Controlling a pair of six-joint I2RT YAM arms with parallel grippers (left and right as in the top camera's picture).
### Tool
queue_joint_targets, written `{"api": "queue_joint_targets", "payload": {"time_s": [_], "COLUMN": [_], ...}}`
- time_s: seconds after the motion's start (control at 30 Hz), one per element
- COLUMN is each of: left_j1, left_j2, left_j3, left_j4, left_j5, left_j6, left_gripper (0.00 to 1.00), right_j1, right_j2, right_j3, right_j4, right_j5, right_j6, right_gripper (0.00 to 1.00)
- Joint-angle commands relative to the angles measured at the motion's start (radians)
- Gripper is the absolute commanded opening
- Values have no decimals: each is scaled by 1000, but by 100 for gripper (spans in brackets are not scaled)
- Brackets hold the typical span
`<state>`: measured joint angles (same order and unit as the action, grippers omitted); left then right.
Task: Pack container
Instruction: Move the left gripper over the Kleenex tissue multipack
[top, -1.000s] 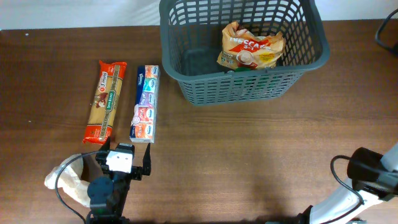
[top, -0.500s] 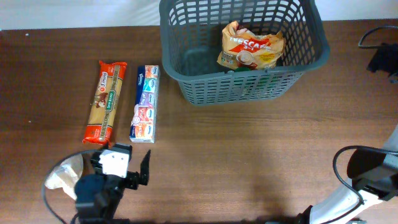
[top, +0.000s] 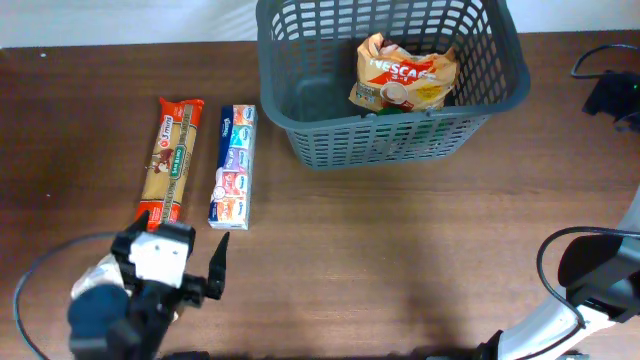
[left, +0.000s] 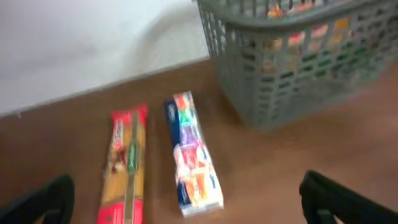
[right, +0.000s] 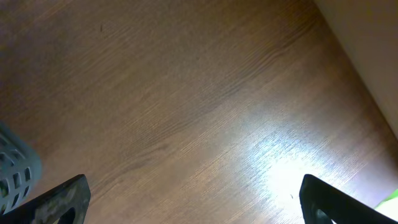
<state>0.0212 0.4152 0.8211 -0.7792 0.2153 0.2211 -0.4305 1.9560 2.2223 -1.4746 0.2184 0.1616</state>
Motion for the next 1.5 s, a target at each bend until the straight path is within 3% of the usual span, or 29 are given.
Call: {"api": "queue_joint_targets", "payload": {"time_s": [0.0, 0.17, 0.37, 0.57, 0.77, 1.0, 1.1, 1.2, 1.33, 1.47], "left_j1": [5, 5, 5, 5, 6, 5, 5, 5, 5, -3], "left_j2": [175, 315, 420, 619, 820, 978, 999, 1012, 1033, 1059], "left_j3": [190, 349, 360, 454, 570, 594, 594, 594, 594, 594], "left_j4": [-78, -85, -93, -179, -181, -259, -262, -251, -258, -262], "left_j5": [18, 89, 91, -51, -59, 153, 169, 105, -71, -82], "left_j6": [46, 41, 43, -13, -48, -48, -48, -53, -164, -174], "left_gripper": [99, 99, 99, 99, 99, 99, 99, 99, 99, 99], "right_j1": [-2, -2, -2, -2, -2, -2, -2, -2, -2, -2], "right_j2": [-3, -3, -3, -3, -3, -3, -3, -3, -3, -3], "right_j3": [-6, -6, -6, -6, -7, -6, -6, -6, -6, -6], "right_j4": [4, 4, 4, 4, 4, 4, 4, 4, 4, 4], "right_j5": [2, 2, 2, 2, 2, 2, 2, 2, 2, 2], "right_j6": [12, 12, 12, 12, 12, 12, 12, 12, 12, 12], "right_gripper": [99, 99, 99, 99, 99, 99, 99, 99, 99, 99]}}
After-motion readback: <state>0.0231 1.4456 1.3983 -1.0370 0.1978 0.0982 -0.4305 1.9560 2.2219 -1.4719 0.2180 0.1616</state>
